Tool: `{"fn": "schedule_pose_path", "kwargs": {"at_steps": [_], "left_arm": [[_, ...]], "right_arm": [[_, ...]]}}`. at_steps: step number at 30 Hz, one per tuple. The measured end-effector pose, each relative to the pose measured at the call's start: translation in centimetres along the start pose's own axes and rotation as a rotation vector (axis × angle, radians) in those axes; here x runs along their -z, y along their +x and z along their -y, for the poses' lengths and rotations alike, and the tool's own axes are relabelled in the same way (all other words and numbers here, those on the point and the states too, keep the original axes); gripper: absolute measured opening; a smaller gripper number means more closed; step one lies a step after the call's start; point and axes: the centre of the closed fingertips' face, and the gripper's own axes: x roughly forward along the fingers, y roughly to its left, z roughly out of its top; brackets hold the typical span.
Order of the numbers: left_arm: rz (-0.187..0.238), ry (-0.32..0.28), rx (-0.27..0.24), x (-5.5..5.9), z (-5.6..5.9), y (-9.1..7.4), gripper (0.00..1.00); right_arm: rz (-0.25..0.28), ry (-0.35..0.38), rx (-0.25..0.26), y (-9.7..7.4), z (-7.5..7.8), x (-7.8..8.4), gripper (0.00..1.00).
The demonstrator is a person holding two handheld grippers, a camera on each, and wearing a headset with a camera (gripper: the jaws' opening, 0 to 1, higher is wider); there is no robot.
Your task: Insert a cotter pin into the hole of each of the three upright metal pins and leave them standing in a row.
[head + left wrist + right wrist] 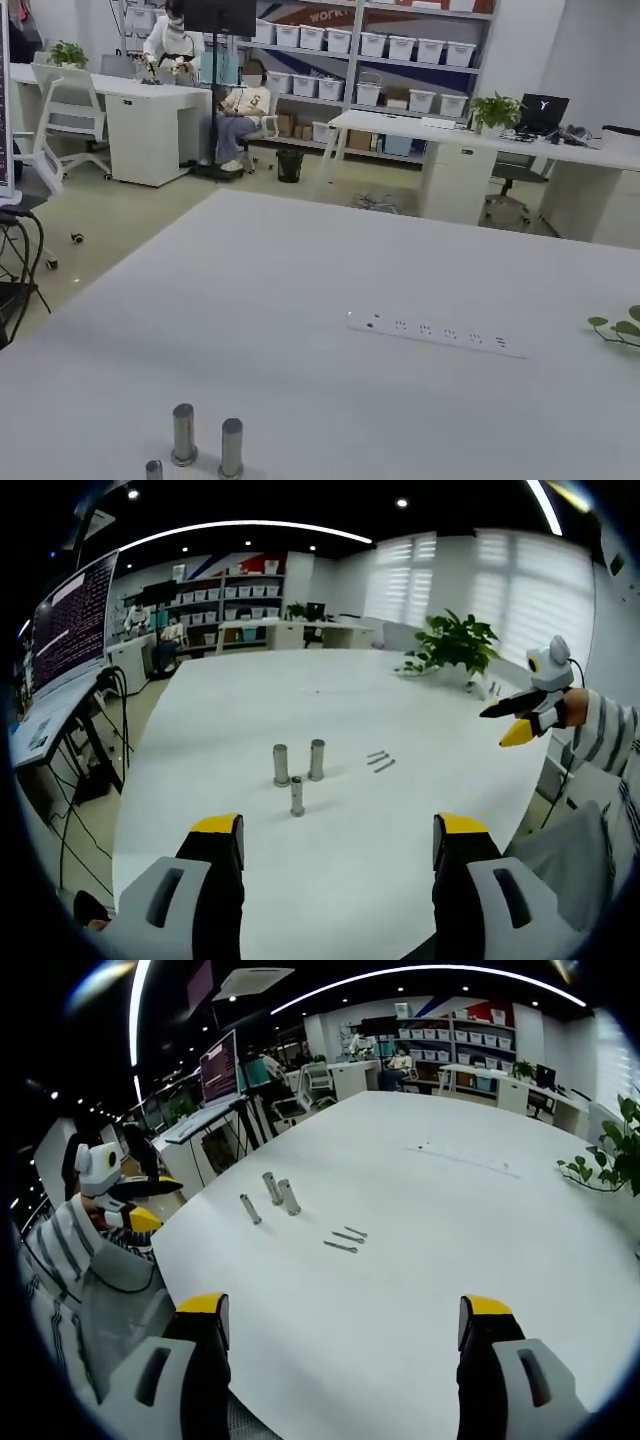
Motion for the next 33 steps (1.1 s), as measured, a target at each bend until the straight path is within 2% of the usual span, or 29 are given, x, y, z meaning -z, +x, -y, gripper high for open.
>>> {"fn": "schedule_pose_path", "kwargs": {"at_steps": [6,11,12,14,18,21,25,30,33], "left_arm": [[-0.007,0.014,0.044,-0.3,1.0,1.6,0.71],[-0.002,0.024,0.057,-0.6,1.3,2.9,0.67],[-0.014,0.026,0.057,-0.5,1.3,3.1,0.67],[-0.054,0.082,0.051,-0.1,1.2,3.5,0.67],[-0.073,0.106,0.059,0.1,1.4,4.5,0.64],[-0.089,0.096,0.061,0.5,1.2,5.2,0.62],[-0.109,0.11,0.051,1.1,0.9,5.9,0.6],[-0.105,0.108,0.025,1.1,0.0,6.6,0.52],[-0.08,0.043,0.043,0.7,-0.4,7.2,0.48]], "right_arm": [[-0.006,0.001,-0.002,0.1,0.1,0.0,0.93],[-0.006,-0.004,-0.007,0.0,0.0,0.0,0.93],[-0.006,-0.005,-0.007,0.0,0.0,0.0,0.93],[-0.008,-0.006,-0.008,0.0,0.1,0.1,0.92],[-0.011,-0.006,-0.01,0.0,0.0,0.2,0.92],[-0.01,-0.007,-0.012,0.0,-0.1,0.2,0.92],[-0.015,-0.007,-0.015,0.0,-0.2,0.3,0.92],[-0.023,-0.006,-0.015,0.0,-0.1,0.5,0.91],[-0.028,-0.008,-0.017,0.0,-0.1,0.4,0.91]]}}
